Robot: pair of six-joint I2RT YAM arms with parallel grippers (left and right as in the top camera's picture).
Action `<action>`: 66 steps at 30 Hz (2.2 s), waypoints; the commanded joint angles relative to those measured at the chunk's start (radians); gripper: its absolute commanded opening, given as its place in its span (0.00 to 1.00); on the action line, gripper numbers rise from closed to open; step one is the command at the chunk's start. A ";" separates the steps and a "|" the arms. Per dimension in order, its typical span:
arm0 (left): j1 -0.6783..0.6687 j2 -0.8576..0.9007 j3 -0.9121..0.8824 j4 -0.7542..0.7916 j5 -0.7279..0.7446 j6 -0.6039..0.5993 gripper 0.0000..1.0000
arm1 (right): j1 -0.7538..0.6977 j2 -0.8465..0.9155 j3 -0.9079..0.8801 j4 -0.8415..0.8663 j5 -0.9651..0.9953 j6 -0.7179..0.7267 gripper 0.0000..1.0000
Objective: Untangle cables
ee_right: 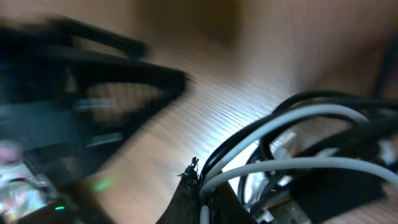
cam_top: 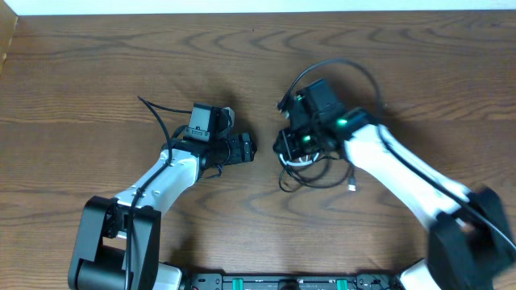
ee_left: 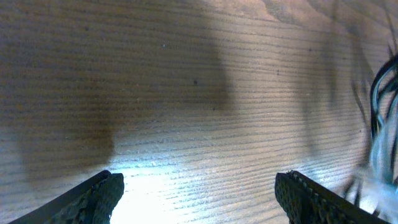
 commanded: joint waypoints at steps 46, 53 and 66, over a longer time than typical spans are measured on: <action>-0.001 -0.012 0.004 -0.020 0.078 0.016 0.84 | -0.146 -0.125 -0.090 -0.388 0.491 0.611 0.40; -0.001 -0.012 0.004 -0.019 0.074 0.017 0.85 | -0.096 -0.124 -0.271 -0.142 0.319 0.582 0.10; -0.001 -0.012 0.004 -0.019 0.074 0.017 0.84 | -0.075 -0.114 -0.538 0.187 0.545 0.520 0.13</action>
